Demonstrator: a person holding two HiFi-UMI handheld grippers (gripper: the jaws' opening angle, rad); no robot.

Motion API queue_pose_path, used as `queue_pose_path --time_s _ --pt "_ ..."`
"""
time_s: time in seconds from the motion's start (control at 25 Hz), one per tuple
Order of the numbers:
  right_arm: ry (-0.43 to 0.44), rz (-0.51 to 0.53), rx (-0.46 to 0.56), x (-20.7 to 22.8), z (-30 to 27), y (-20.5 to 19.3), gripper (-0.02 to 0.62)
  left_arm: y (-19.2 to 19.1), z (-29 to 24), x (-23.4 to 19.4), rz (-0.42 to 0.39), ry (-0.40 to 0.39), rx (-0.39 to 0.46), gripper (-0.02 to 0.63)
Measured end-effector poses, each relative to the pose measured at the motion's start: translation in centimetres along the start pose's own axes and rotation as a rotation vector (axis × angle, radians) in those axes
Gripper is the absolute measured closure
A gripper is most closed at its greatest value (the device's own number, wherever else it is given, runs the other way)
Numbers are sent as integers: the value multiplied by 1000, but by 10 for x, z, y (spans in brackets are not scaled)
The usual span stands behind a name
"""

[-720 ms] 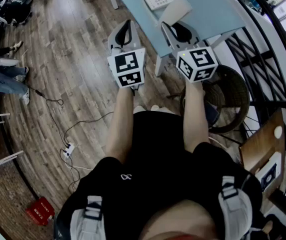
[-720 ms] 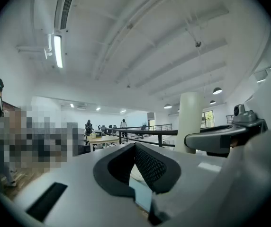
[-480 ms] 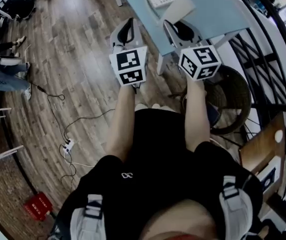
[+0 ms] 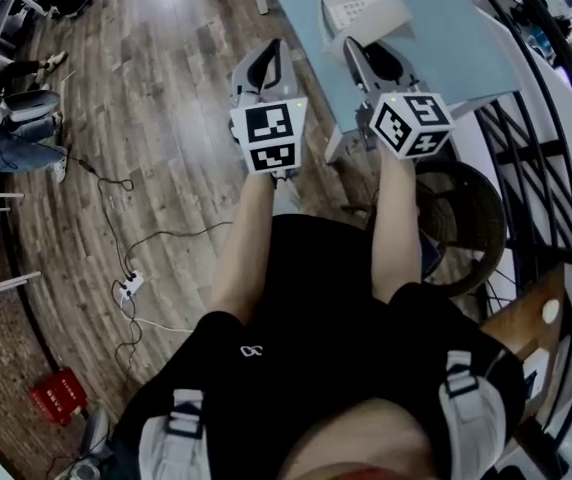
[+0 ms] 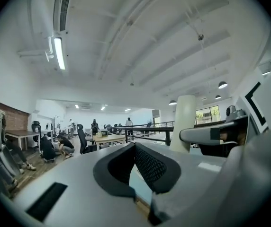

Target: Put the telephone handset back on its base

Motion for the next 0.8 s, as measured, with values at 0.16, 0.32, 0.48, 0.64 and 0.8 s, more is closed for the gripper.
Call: queue_pose_path --time_s 0.16,0.32,0.48,0.64,0.8 --pt "5 29 -23 14 -57 -7 522 -13 -55 -35 23 -9 0 607" --pt "-55 1 -25 53 -116 -11 522 -25 -131 -63 46 -60 -13 607" --pt "-95 -50 -35 90 -198 -18 522 -37 -215 -106 60 -107 -49 607" --pt "-130 -83 -55 104 -277 -22 522 -44 -282 -160 20 -109 -97 607" --pt "-131 -54 -65 104 -326 -23 522 -49 -324 -190 -14 -113 -115 607"
Point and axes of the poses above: the fingertips, and each gripper's own axes: z backward along the fingers, x to its right, y out of its top, the point moved 8 cm from there along z, backward along the fingers, and after that the axes turned 3 degrees about -z, right-handed, at the moved point
